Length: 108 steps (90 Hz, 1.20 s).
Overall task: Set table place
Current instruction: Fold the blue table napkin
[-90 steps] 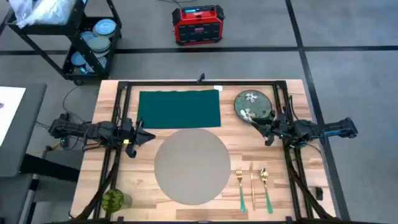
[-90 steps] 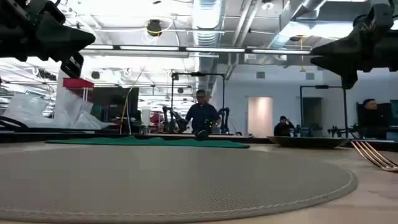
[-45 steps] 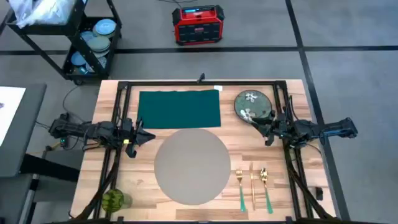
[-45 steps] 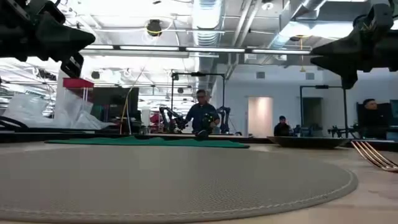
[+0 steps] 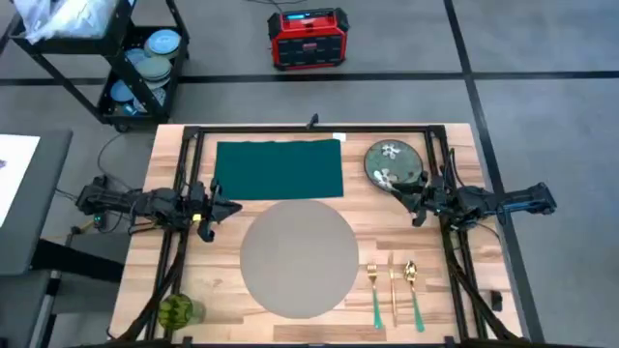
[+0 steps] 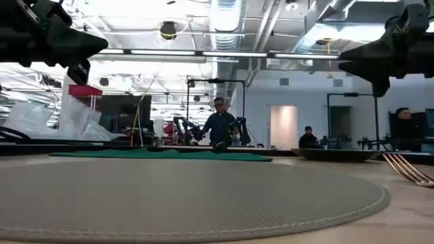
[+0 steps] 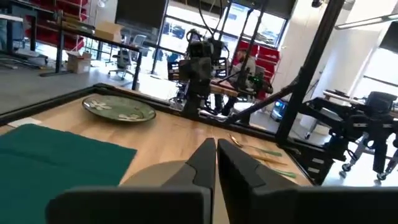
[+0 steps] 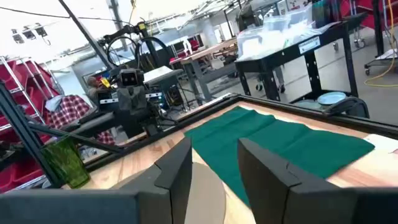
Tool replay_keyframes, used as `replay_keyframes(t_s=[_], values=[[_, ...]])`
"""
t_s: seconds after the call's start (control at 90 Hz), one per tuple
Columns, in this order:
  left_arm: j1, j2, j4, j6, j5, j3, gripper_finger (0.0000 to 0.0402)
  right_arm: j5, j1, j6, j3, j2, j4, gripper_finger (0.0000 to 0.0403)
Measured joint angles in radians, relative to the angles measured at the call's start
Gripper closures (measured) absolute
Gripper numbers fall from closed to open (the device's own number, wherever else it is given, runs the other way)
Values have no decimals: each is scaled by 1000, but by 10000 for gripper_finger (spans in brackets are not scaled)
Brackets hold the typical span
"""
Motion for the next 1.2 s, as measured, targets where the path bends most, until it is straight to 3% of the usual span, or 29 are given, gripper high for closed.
replay_keyframes(t_s=[0.278,0.6,0.7,0.8,0.889,0.967,1.089,1.2], values=[[0,4,23,54,-56,0,402,0,0,0,0,0,2,284],[-1,13,130,-170,-152,15,402,1,-6,40,11,0,29,284],[-1,44,142,-205,-200,73,402,7,-6,92,17,-1,81,284],[0,109,142,-224,-233,212,402,-20,-18,110,22,1,130,284],[-1,213,-19,-239,-236,403,402,-102,-16,60,107,0,106,285],[-1,338,-283,-249,-242,621,402,-116,-14,-23,259,16,-75,287],[6,578,-821,-277,-395,950,402,52,-17,-109,575,149,-589,305],[38,769,-1136,-310,-581,1144,402,193,-28,-146,821,311,-933,327]])
